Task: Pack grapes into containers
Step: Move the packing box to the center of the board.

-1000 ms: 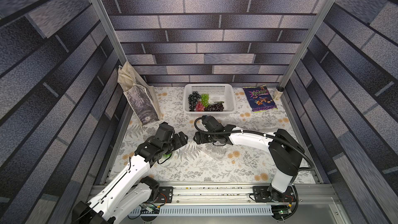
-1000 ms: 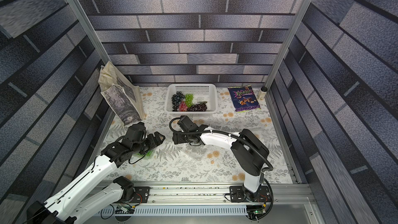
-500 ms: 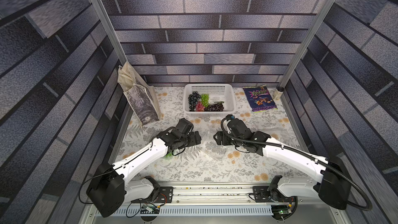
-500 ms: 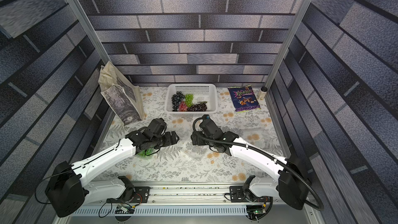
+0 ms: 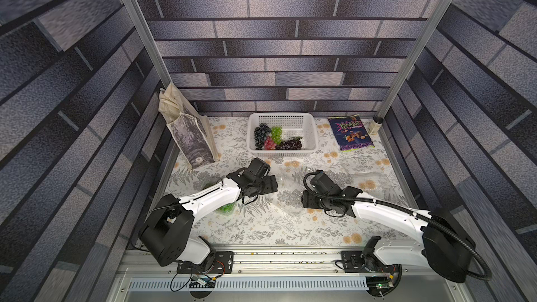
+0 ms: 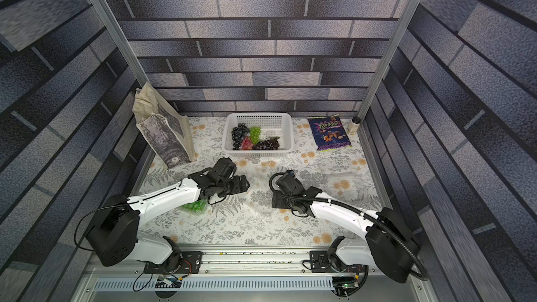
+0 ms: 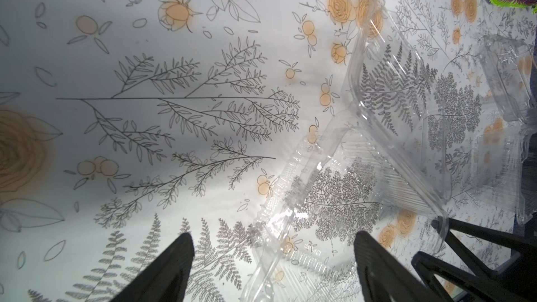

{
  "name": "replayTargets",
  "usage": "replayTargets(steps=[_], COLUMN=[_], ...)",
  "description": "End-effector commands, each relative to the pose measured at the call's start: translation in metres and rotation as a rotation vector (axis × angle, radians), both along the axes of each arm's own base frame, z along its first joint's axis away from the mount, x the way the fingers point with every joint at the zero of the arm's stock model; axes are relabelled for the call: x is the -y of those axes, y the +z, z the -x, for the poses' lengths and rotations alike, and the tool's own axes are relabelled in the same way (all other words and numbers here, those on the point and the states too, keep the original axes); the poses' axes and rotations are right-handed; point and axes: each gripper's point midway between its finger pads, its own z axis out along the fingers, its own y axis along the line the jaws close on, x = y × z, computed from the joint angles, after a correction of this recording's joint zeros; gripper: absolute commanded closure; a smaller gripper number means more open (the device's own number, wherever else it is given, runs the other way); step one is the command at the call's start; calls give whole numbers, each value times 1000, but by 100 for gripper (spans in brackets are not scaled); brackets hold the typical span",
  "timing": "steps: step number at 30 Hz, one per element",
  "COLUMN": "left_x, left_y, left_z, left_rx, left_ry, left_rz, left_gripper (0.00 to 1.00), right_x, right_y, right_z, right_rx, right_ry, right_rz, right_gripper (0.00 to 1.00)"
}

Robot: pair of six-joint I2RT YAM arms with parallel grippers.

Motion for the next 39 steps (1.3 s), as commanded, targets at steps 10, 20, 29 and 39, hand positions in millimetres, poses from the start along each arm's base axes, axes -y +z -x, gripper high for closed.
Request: replayTargets(steps=[10,20,29,39], left_x=[25,15,1,-8], left_y=[4,6,8,6], left_z=[17,35,44,53], left_rx=[9,6,8,-1], left_ry=[-30,1,23,37], left_rz=[56,75,67,66], left_gripper=[12,11,11,11], right_x=[-35,-55,-75,-92], right_y=[2,-1,0,-5], right_z=[-26,-35,-44,-51], right_rx=[31,25,24,16], right_ry=[57,96,139,183], right_rz=[-39,-64,-73,-62], right_gripper=[19,20,20,20])
